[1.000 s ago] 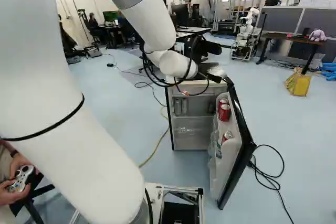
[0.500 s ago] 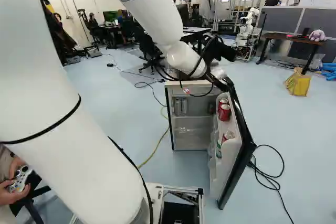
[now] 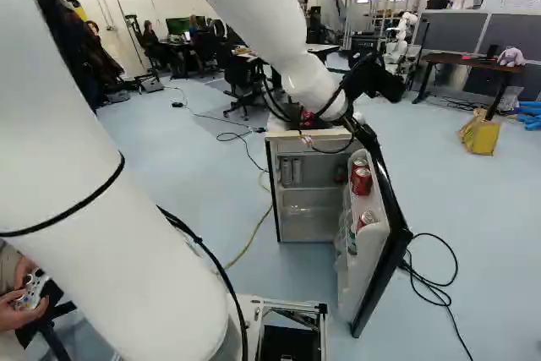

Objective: Grab a drink from the fridge

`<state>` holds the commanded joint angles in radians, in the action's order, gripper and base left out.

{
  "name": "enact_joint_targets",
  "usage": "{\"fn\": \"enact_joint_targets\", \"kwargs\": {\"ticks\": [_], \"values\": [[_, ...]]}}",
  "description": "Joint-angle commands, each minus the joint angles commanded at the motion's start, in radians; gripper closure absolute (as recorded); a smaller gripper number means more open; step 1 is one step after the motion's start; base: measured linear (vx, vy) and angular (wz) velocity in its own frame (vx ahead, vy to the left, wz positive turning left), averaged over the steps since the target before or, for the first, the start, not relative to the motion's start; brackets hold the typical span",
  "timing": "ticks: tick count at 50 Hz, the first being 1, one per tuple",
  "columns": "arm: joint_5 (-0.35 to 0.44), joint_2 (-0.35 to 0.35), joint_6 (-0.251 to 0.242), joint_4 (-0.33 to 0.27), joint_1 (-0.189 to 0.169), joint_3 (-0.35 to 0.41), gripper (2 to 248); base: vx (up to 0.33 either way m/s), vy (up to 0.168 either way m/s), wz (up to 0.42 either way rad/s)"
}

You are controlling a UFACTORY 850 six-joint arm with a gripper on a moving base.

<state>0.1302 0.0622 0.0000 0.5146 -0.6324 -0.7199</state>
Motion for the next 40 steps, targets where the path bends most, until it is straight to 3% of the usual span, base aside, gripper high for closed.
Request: {"fn": "enact_joint_targets", "kwargs": {"ticks": [40], "values": [[-0.099, -0.010, 0.000, 0.009, -0.144, -0.062, 3, 0.000, 0.000, 0.000]]}}
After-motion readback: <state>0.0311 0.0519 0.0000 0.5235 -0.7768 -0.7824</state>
